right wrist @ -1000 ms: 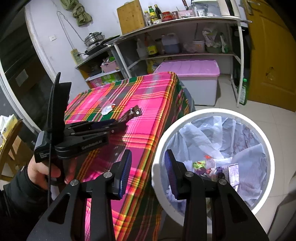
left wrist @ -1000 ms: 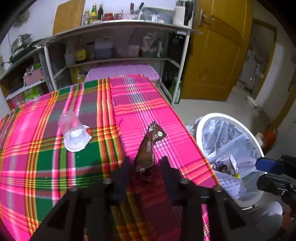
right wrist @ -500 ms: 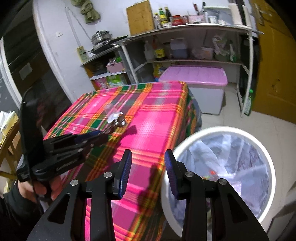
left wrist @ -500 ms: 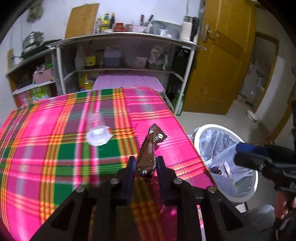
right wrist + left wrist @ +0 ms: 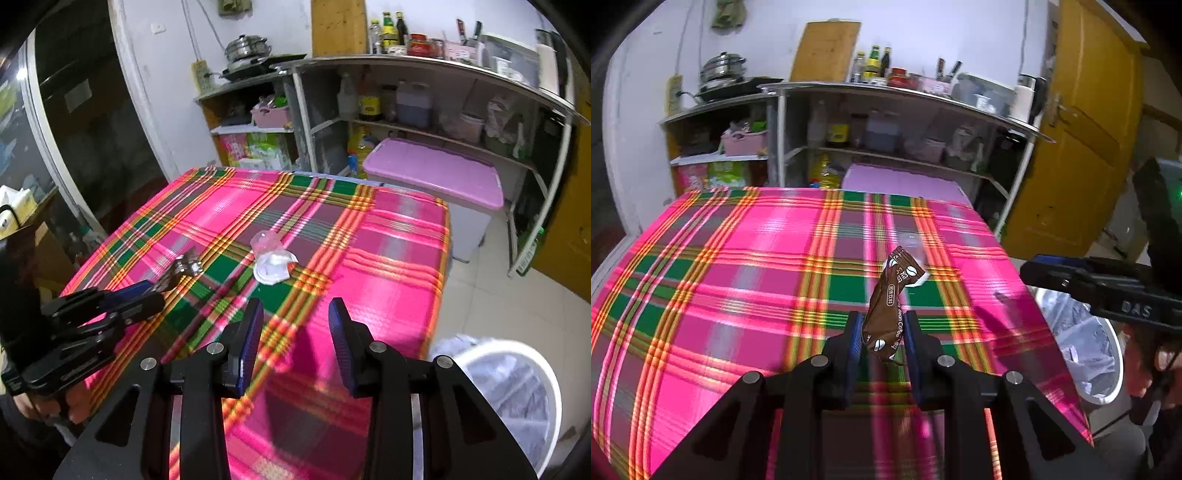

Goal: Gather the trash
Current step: 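Lower the right gripper onto the clear plastic cup and grasp it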

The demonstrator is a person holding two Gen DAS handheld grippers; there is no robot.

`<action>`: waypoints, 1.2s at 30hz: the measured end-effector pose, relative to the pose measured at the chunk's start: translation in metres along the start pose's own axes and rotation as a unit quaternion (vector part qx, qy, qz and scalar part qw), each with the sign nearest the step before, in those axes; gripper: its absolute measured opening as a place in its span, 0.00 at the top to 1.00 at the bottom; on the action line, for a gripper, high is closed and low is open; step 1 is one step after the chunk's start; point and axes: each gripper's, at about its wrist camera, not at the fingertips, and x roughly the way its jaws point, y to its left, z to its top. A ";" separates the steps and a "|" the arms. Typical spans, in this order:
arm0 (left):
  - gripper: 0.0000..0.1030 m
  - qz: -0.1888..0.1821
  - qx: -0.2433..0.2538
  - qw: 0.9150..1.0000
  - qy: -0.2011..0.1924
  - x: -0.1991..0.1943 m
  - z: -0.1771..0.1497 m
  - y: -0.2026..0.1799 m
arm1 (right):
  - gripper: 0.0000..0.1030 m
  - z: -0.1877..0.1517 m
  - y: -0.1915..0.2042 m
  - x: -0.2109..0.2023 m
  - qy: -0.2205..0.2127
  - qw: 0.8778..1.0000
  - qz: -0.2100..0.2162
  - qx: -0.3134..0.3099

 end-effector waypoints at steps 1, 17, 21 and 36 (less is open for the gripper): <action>0.78 0.003 -0.004 1.000 -0.001 -0.001 0.000 0.005 | 0.63 0.003 0.002 0.005 0.004 1.000 -0.001 -0.003; 0.78 0.005 -0.046 0.999 -0.013 -0.007 -0.005 0.049 | 0.63 0.044 0.029 0.083 0.057 0.998 -0.013 -0.034; 0.78 0.001 -0.048 0.999 -0.014 -0.007 -0.006 0.050 | 0.63 0.050 0.028 0.095 0.064 0.997 -0.015 -0.028; 0.78 0.011 -0.045 0.999 -0.012 -0.006 -0.007 0.045 | 0.70 0.048 0.035 0.073 0.034 0.999 0.001 -0.022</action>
